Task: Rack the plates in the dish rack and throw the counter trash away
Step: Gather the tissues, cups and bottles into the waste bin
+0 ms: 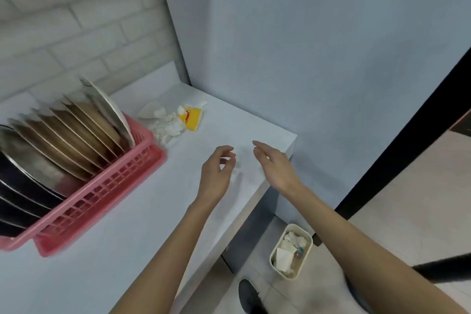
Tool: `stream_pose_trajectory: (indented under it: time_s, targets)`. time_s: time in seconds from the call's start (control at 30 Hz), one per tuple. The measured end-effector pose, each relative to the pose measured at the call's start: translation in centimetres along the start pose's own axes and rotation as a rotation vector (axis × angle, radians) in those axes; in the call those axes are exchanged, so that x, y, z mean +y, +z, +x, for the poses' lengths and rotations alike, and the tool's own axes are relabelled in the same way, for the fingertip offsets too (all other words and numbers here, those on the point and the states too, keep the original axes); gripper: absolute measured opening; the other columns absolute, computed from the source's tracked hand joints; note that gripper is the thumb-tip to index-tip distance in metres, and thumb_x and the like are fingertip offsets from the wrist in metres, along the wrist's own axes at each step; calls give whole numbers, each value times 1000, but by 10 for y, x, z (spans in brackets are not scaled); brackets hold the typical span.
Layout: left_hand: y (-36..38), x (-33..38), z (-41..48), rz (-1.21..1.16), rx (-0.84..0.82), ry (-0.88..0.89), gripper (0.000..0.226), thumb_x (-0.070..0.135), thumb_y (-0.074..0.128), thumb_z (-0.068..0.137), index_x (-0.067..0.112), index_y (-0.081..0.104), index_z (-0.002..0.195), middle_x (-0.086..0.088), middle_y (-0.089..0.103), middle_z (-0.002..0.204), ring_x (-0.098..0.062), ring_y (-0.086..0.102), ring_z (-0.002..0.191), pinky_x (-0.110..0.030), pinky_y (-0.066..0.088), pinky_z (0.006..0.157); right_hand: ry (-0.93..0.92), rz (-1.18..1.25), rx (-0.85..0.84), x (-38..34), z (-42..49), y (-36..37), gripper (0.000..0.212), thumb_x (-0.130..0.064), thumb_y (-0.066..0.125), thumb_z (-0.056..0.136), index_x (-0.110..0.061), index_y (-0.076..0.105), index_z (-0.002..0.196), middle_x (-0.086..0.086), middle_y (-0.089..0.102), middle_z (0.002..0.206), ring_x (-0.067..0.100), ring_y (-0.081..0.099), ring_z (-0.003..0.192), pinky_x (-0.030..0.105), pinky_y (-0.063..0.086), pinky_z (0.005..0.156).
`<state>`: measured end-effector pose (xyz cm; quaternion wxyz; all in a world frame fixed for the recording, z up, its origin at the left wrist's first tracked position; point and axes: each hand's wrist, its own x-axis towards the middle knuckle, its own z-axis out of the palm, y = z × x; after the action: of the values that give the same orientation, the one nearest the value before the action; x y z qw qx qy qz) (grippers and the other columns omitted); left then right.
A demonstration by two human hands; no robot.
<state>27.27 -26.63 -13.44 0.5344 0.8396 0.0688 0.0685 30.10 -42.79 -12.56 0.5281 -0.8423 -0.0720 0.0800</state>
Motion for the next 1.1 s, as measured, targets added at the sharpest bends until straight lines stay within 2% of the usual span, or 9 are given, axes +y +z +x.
stream_pose_trajectory:
  time_s: [0.17,0.27,0.37,0.5,0.6,0.67,0.83,1.0,1.1]
  targets:
    - [-38,-26,47,50,69,-39,25,9,57,96,20,61,119,6,65,114,-8,62,96,-5,42,75,2,-77,-164,-15,64,23,45,-37,39,104,-20,44,145,-2,43,150,12,41,136,15,26,102]
    - [-54,-45,79,160,46,-54,29,9,59,94,18,61,122,3,60,126,-15,62,95,-18,44,81,14,-191,-237,-14,103,38,47,-37,40,103,-17,42,147,5,43,150,18,42,136,23,29,109]
    - [-64,-59,102,264,36,-116,47,12,60,93,17,51,139,-1,48,145,-18,63,94,-30,43,92,28,-323,-300,-8,129,52,51,-36,40,103,-15,36,149,8,36,153,22,34,141,30,23,115]
    - [-75,-69,123,514,-28,-139,68,20,59,91,20,31,153,-2,23,159,-29,54,124,-37,44,95,18,-537,-369,2,153,66,56,-39,36,104,-17,24,153,13,20,159,31,24,144,37,21,118]
    - [-82,-74,139,802,-71,-188,70,30,57,93,24,23,155,-7,6,163,-36,58,119,-39,45,95,9,-765,-391,10,167,71,54,-38,34,103,-14,26,151,12,24,155,33,28,138,43,32,110]
    - [-88,-78,150,906,-95,-223,65,33,56,93,25,30,151,-9,1,163,-39,58,117,-39,44,97,-25,-887,-359,11,170,74,49,-37,35,102,-12,34,144,10,33,146,31,35,130,43,40,100]
    - [-92,-88,169,910,-162,-295,47,29,57,92,15,49,136,-9,20,152,-39,58,116,-40,40,100,-75,-1042,-317,8,177,85,44,-38,35,101,-10,41,134,10,36,139,28,38,124,41,42,90]
    - [-90,-88,165,934,-49,-170,48,20,55,89,13,50,136,-8,39,138,-35,62,104,-39,48,83,-89,-1104,-299,1,186,95,44,-40,36,100,-8,49,128,10,38,136,26,42,119,36,42,85]
    - [-89,-84,150,869,46,-50,38,20,57,89,16,57,127,-2,47,131,-29,64,97,-35,47,71,-100,-1119,-283,2,188,98,44,-41,36,100,-7,50,126,10,40,133,26,43,118,34,42,82]
